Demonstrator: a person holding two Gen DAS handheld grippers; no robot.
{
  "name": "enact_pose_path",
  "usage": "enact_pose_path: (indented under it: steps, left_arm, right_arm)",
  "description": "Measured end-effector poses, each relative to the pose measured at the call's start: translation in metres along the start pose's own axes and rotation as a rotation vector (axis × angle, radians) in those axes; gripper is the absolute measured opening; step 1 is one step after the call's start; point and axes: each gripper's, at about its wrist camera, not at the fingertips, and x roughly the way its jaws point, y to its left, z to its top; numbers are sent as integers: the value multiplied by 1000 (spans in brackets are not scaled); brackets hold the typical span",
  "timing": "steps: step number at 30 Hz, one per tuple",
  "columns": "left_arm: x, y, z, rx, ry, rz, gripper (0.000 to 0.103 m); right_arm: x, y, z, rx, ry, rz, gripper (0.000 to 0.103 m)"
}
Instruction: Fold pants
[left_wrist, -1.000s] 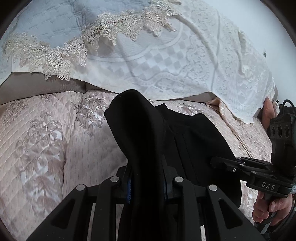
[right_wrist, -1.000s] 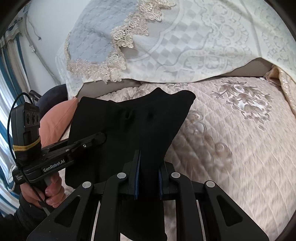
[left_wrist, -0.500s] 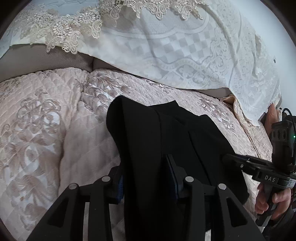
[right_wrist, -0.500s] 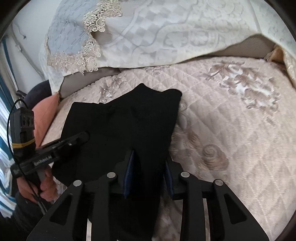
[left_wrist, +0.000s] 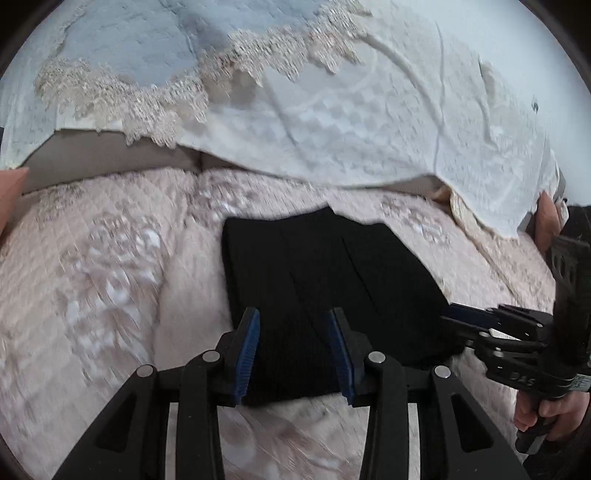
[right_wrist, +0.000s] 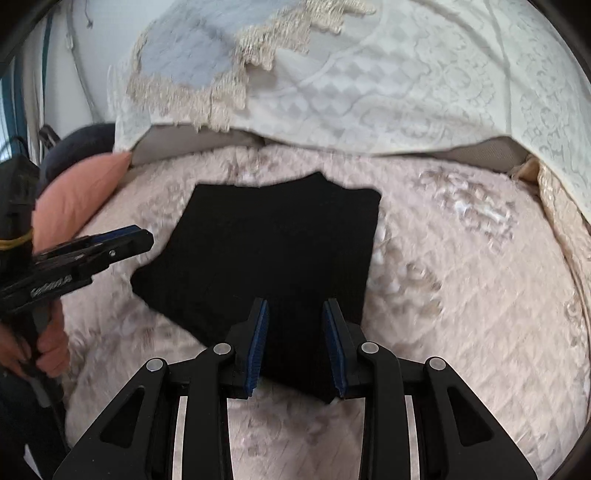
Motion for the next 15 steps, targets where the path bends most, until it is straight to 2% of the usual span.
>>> enact_pose_path:
  steps: [3,7,12,15]
  left_arm:
    - [15,-10,-12,26,38,30,41]
    - [24,-15,-14,63,45,80,42]
    - [-9,-26,-10,40,17,108,41]
    - [-30,-35,-16,36,-2,122,41]
  right_arm:
    - [14,2,-7,-21,30,-28,31]
    - [16,-2,-3,3,40,-35,31]
    - [-16,8,-1,-5,-3,-42,31]
    - [-33,14,-7,-6,-20,-54,41]
